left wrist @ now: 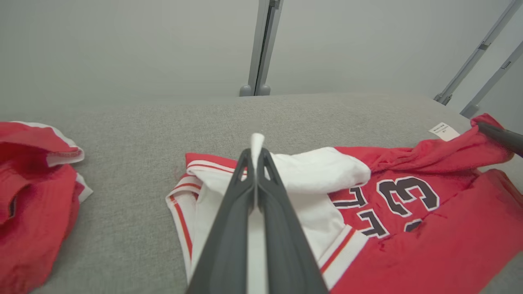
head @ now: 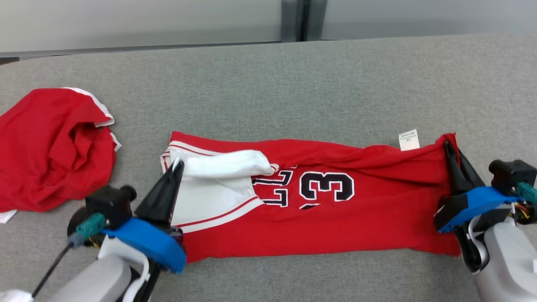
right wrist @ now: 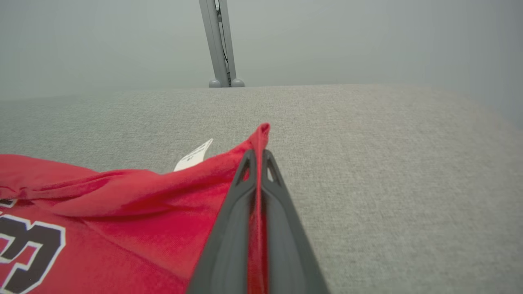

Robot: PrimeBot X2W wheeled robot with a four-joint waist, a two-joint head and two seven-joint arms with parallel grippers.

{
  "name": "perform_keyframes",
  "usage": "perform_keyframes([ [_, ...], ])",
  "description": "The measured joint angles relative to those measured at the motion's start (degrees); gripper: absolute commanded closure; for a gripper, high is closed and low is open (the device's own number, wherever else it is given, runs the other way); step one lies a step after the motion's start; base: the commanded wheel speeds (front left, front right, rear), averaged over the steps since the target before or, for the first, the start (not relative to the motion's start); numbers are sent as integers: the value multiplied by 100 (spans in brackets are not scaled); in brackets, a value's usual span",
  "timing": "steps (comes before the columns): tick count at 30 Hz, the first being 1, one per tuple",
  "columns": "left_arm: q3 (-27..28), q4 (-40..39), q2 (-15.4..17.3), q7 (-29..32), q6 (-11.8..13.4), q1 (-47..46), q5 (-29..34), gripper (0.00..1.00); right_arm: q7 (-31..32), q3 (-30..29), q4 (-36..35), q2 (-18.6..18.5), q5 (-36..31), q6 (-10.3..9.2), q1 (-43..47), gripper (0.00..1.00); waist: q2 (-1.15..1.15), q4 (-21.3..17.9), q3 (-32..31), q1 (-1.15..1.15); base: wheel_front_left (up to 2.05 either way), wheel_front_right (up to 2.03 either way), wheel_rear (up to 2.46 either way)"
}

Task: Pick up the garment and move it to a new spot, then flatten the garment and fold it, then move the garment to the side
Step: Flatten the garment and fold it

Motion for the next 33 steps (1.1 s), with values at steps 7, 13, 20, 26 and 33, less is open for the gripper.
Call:
perform_keyframes([
  [7,-34,-96,-59,-73,152,498,-131,100,-19,-281,-642,111,-75,0,536,100,0,86,-90,0,0,0,0],
  [13,220,67,-301,-178,291,751,-57,0,-19,-443,-1369,299,-175,0,1044,0,0,86,-207,0,0,0,0],
  [20,1474,-89,-779,-201,389,1122,812,0,-24,-668,-2135,398,-122,0,1411,0,0,42,-301,0,0,0,0],
  [26,2654,-305,-1435,-201,137,1607,1813,0,-23,-817,-1814,412,-170,0,1489,0,0,25,-336,0,0,0,0],
  [33,3693,-327,-2086,-202,-314,1895,2674,0,2,-765,-916,433,-130,0,1451,0,0,59,-325,0,0,0,0],
])
